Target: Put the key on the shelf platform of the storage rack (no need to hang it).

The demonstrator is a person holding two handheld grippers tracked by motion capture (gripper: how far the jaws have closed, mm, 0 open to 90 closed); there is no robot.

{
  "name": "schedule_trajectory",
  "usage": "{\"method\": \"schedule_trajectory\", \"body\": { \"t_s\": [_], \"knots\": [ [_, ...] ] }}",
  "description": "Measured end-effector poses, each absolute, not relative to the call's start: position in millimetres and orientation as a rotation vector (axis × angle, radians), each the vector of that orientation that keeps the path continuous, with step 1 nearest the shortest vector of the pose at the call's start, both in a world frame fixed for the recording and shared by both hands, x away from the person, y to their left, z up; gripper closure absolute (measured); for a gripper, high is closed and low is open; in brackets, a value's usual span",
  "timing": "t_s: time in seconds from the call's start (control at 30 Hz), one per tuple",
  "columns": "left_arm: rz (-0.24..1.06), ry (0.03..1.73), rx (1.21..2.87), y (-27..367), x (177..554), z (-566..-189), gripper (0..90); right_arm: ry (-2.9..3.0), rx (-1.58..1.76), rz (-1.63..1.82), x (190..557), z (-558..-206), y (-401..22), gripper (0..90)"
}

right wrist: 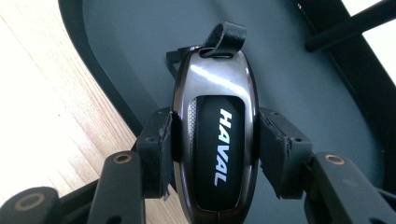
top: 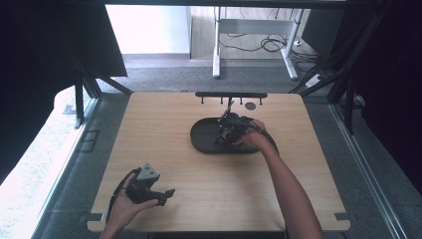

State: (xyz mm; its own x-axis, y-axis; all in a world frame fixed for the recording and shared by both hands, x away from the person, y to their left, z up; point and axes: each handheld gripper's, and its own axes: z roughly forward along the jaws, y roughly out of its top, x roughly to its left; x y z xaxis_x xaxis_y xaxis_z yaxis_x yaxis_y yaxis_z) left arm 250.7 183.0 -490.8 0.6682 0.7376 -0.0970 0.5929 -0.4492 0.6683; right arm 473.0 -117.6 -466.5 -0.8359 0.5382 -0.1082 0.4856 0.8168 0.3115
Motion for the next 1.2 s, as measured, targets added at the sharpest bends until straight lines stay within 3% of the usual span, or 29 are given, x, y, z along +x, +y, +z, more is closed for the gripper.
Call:
{"method": "schedule_trajectory", "body": {
  "t_s": [1.2],
  "knots": [
    [0.244,1.018,2.2,180.1,251.3,-492.6,21.7,2.836,0.878,0.329,485.5,-499.0,-142.0,48.2]
  ]
}}
